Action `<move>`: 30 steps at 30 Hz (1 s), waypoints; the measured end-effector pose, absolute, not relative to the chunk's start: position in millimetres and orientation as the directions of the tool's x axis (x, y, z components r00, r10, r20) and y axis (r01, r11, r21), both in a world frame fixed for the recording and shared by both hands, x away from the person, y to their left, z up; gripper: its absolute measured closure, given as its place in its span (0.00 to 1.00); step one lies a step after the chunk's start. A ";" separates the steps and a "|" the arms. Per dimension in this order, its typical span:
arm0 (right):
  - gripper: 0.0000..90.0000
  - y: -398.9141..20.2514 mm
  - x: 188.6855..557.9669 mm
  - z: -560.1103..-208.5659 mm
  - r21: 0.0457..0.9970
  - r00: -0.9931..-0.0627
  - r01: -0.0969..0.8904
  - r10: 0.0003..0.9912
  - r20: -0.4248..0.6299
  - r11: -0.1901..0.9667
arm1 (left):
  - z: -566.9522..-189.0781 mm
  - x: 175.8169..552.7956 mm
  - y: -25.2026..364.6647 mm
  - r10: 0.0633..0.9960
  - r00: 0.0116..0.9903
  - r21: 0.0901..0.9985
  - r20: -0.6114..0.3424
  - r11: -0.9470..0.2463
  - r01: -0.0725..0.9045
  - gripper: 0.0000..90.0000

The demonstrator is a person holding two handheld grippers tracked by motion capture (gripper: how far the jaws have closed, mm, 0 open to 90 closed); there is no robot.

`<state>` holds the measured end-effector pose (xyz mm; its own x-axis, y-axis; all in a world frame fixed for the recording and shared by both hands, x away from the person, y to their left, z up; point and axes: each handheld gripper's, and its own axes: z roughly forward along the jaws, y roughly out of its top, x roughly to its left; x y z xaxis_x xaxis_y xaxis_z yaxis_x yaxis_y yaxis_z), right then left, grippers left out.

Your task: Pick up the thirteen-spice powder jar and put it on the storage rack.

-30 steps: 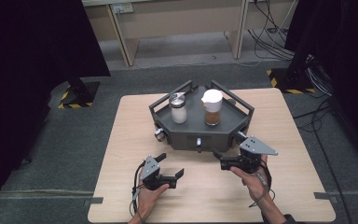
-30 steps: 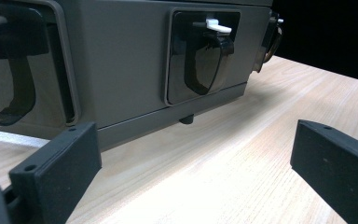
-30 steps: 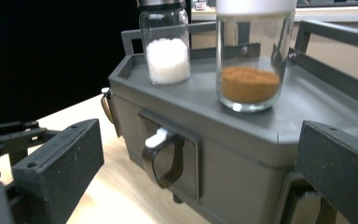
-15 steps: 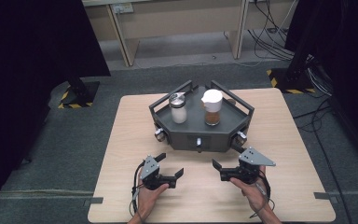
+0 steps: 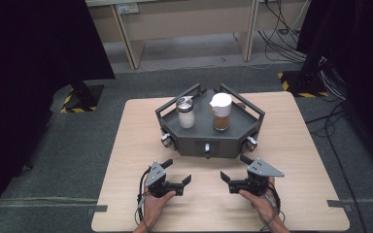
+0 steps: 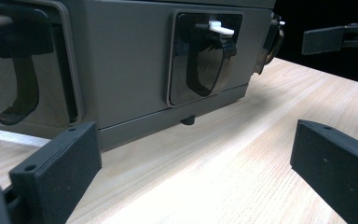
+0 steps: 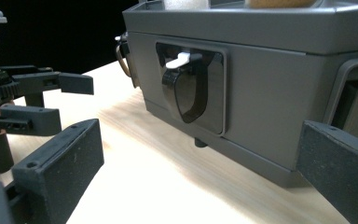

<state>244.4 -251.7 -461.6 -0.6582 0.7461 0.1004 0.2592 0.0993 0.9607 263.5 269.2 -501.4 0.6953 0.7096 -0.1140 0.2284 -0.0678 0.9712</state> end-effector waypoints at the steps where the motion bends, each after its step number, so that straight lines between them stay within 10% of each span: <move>1: 0.02 -252.0 243.7 -462.3 0.961 -0.659 0.258 0.745 0.100 0.099 | -501.4 263.4 269.4 0.710 0.695 0.971 -0.114 -0.067 0.228 0.01; 30: 0.02 -259.5 230.5 -468.4 0.960 -0.654 0.256 0.752 0.087 0.113 | -501.1 261.3 270.3 0.714 0.692 0.974 -0.107 -0.065 0.217 0.02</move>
